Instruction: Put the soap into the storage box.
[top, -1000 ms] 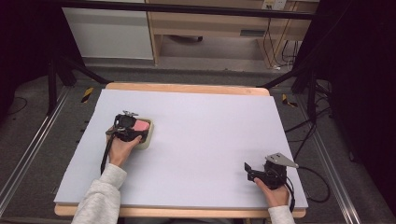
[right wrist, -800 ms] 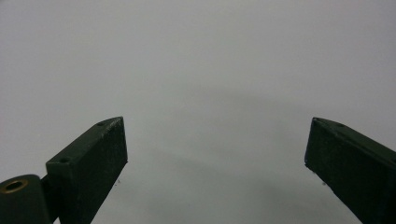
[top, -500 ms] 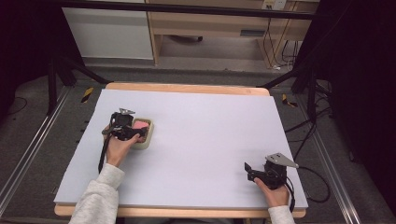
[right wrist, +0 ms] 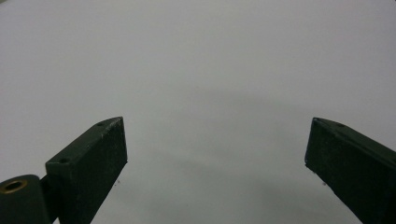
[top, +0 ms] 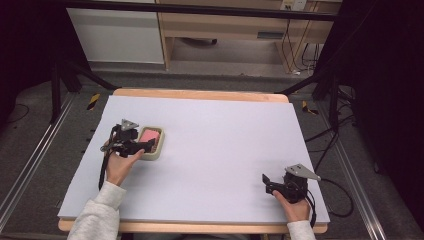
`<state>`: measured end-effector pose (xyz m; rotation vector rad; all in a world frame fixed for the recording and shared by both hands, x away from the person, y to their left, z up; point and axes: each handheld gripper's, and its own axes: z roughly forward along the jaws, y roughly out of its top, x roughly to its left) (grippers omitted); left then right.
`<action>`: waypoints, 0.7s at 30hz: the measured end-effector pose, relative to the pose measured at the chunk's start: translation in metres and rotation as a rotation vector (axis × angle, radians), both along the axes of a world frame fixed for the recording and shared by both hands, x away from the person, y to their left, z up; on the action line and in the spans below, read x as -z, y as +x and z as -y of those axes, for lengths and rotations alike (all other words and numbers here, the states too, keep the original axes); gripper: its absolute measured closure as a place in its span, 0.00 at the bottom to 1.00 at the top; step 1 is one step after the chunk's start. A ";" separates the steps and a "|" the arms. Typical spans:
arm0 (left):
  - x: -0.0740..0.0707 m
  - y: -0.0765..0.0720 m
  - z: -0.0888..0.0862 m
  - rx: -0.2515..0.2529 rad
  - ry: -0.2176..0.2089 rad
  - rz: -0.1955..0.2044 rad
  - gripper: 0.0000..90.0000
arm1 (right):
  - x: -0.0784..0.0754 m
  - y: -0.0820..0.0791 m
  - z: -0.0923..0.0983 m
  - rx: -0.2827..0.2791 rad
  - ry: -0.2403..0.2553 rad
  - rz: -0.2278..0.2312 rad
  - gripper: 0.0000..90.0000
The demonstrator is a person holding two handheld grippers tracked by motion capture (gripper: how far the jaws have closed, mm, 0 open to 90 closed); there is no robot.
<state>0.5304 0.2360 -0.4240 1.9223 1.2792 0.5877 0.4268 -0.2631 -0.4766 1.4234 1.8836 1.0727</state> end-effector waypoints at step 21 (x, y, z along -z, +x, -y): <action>0.021 -0.060 -0.029 0.008 -0.028 0.092 0.28 | 0.001 -0.003 0.000 -0.004 -0.013 0.008 0.06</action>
